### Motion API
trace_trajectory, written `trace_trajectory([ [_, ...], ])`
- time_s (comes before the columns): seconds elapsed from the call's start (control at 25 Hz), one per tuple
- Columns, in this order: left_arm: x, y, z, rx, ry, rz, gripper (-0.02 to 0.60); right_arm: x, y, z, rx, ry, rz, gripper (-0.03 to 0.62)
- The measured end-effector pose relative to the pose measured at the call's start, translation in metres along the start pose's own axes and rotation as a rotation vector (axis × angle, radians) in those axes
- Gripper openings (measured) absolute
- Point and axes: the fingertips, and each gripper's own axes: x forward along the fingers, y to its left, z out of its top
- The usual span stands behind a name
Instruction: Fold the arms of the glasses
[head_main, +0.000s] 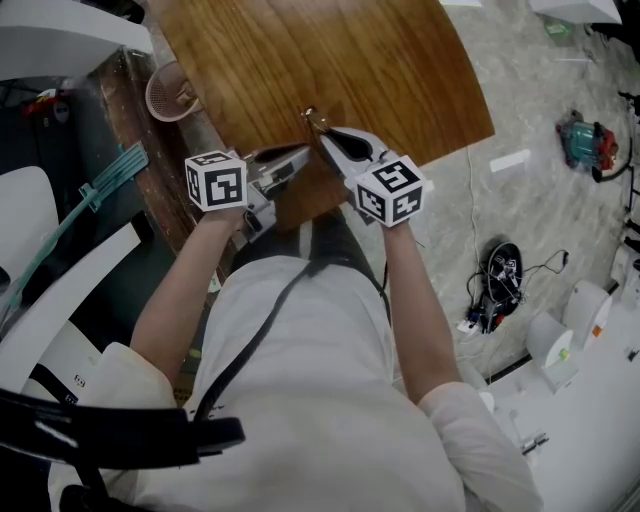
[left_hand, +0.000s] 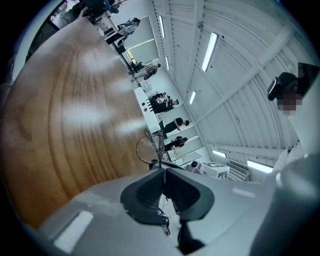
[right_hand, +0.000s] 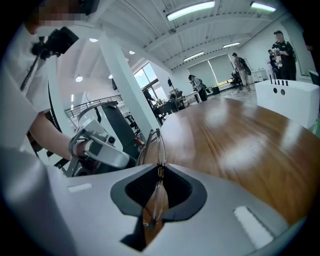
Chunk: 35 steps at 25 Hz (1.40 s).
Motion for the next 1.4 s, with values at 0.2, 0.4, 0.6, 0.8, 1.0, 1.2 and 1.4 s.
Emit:
trace_trajectory([
  [0.2,-0.014,0.018,-0.004,0.057,-0.002,0.104,0.043,0.004,-0.015,-0.009,-0.188,0.110,-0.128,0.040],
  [0.4,-0.030,0.038,-0.012,0.221,0.041,0.286,0.048,0.020,-0.028,-0.023,-0.464,0.281,-0.204,0.041],
  [0.6,-0.035,0.041,-0.021,0.325,0.084,0.374,0.046,0.036,-0.033,-0.033,-0.737,0.392,-0.212,0.041],
  [0.8,-0.039,0.041,-0.031,0.294,0.061,0.394,0.046,0.048,-0.033,-0.038,-1.007,0.456,-0.189,0.043],
  [1.0,-0.046,0.040,-0.036,0.289,0.048,0.419,0.046,0.056,-0.024,-0.047,-1.132,0.491,-0.157,0.051],
  [1.2,-0.046,0.035,-0.035,0.302,0.037,0.432,0.049,0.056,-0.018,-0.055,-1.148,0.515,-0.134,0.080],
  [1.4,-0.047,0.025,-0.030,0.340,0.015,0.448,0.052,0.041,-0.010,-0.041,-1.093,0.463,-0.164,0.117],
])
